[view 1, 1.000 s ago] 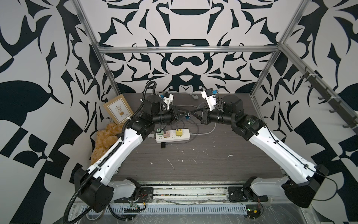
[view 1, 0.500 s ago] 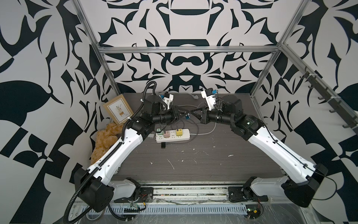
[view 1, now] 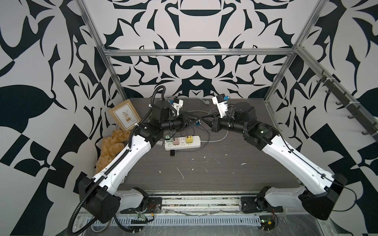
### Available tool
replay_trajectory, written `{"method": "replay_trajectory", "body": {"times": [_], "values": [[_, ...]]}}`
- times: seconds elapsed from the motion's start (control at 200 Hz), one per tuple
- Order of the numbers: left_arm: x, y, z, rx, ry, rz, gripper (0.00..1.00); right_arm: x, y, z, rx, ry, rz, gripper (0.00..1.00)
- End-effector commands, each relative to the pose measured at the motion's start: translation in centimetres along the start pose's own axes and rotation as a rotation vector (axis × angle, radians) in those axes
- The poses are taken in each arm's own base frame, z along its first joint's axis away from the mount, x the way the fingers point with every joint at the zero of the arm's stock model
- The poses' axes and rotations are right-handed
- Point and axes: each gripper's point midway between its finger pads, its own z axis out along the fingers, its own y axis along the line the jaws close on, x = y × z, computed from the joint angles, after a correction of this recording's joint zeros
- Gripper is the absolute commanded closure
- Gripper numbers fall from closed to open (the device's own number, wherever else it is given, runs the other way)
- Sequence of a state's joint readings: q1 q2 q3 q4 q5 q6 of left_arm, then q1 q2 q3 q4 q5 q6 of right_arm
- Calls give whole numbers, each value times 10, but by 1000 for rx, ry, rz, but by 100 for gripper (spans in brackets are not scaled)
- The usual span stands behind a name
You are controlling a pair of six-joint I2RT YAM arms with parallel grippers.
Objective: Charge mp3
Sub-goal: Insert the charging cable into the MP3 player.
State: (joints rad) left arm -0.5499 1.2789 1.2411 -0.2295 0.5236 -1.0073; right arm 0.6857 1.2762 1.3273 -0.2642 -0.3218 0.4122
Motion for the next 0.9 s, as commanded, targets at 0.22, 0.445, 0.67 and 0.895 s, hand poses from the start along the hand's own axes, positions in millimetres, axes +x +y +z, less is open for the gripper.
{"method": "replay_trajectory", "body": {"times": [0.22,0.445,0.67,0.895], "values": [[2,-72,-16,242,25,65,100,64,-29,16,165,155,-120,100],[0,-78,-18,253,19,66,100,76,-33,19,179,193,-150,100],[-6,-82,-18,255,1,68,100,85,-31,21,209,239,-205,100],[-9,-92,-21,291,-10,80,100,94,-30,25,195,249,-192,100]]}}
